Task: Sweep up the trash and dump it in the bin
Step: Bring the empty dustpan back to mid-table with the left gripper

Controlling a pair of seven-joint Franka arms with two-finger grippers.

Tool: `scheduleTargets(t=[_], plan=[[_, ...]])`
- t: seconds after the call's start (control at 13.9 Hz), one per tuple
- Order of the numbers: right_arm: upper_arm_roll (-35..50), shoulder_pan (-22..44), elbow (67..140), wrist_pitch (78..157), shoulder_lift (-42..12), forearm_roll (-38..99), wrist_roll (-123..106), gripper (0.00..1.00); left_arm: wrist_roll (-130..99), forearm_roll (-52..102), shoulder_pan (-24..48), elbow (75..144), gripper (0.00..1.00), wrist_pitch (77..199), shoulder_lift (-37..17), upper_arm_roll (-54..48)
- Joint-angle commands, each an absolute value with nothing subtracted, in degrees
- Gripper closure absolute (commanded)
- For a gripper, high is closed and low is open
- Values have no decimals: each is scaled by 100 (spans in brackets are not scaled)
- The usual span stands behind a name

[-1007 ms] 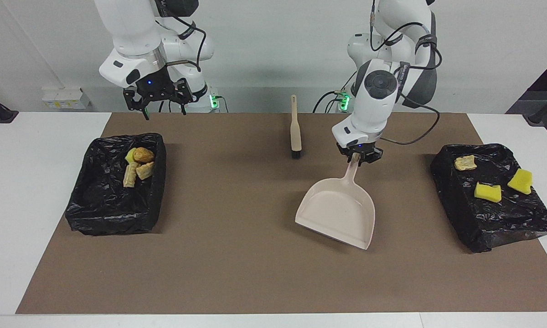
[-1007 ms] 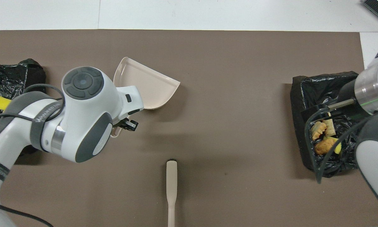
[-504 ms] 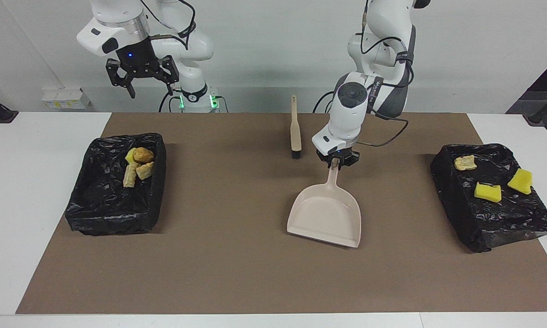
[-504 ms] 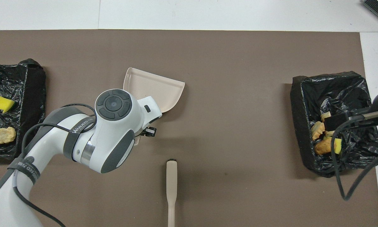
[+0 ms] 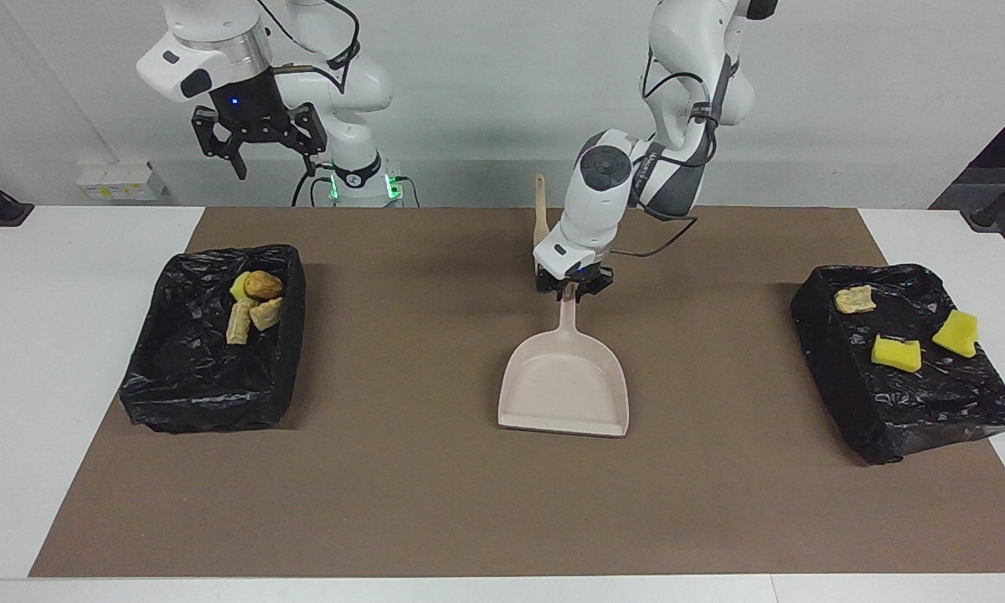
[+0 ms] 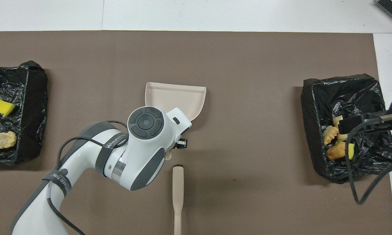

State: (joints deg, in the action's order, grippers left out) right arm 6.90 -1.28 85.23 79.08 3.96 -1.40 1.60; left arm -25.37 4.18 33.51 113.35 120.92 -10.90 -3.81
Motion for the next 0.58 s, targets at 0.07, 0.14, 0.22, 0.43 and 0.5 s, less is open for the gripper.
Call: scheduleTargets(t=[0.07,0.14,0.22,0.43,0.5], plan=[[616,-220,8525,7866,518,149,464,0,-2593,519,3454,11241,100,12120,-1169,-264],[615,-220,8551,7892,562,167,640,0,-2593,510,3445,11241,100,12094,-1178,-264],[624,-220,8560,7919,589,158,720,0,-2593,510,3445,11250,100,12076,-1178,-264],[642,-211,8569,7875,624,158,650,0,-2541,449,3454,11250,37,12146,-1204,-255],[650,-211,8569,7892,624,158,650,0,-2514,379,3445,11250,11,12103,-1169,-246]])
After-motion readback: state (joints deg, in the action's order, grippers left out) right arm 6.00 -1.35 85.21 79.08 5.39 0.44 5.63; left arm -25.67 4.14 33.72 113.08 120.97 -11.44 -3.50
